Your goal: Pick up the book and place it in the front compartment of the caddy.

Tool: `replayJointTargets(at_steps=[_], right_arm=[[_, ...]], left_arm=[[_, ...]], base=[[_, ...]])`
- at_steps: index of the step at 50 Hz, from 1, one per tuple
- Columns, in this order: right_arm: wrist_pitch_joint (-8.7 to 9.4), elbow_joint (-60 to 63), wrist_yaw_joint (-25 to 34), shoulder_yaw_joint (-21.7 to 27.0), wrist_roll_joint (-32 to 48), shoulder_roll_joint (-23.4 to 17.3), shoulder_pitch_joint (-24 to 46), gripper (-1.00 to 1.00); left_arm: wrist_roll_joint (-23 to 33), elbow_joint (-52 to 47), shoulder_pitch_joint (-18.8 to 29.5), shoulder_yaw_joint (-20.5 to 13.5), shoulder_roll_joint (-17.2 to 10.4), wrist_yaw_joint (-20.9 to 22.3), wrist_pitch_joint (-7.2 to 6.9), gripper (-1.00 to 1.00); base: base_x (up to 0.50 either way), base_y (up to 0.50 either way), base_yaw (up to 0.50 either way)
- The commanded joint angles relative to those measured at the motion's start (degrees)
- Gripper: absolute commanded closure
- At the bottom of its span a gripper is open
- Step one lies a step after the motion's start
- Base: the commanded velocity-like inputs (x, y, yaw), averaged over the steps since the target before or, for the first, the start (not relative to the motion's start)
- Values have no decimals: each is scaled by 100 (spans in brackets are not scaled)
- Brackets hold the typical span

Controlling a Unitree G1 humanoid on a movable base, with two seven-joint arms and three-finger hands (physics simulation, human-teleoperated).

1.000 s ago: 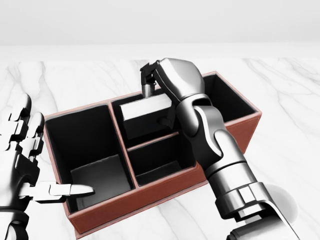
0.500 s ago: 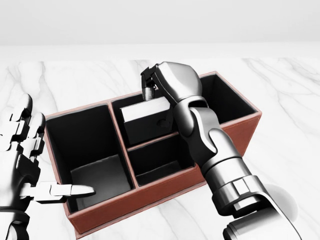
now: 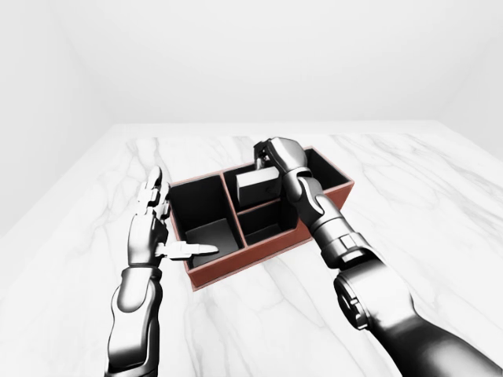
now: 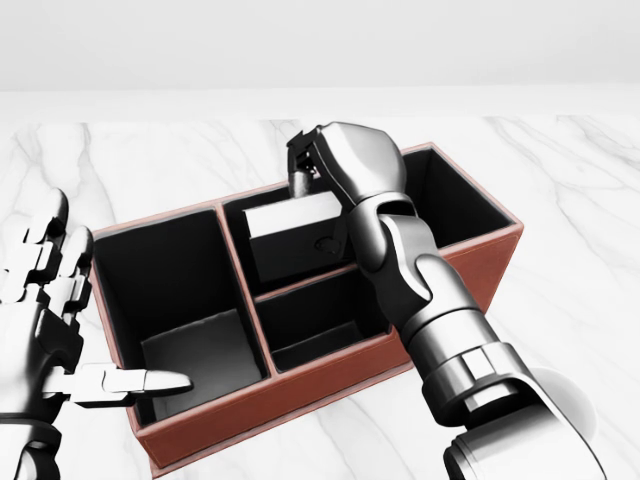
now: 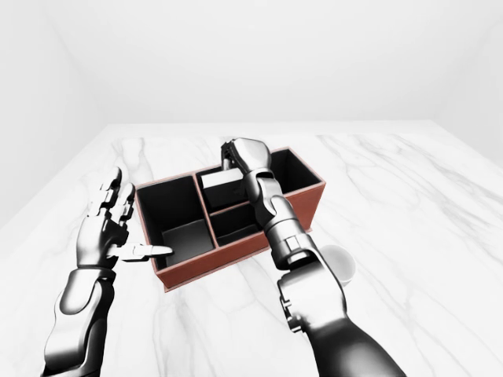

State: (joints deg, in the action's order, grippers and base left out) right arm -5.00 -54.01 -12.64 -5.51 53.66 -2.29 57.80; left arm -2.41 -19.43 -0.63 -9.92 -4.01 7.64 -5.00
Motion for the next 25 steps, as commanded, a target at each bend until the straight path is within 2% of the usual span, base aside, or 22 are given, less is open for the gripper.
replayJointTargets(at_steps=[1, 25], right_arm=[[0, -103, -393, 136, -119, -15, 139, 100], [0, -183, -630, 43, -24, 164, 197, 100]], left_arm=[[15, 1, -5, 9, 1, 3, 0, -97], [-15, -41, 6, -48, -16, 15, 0, -97]], base=[[0, 0, 0], [0, 0, 0]])
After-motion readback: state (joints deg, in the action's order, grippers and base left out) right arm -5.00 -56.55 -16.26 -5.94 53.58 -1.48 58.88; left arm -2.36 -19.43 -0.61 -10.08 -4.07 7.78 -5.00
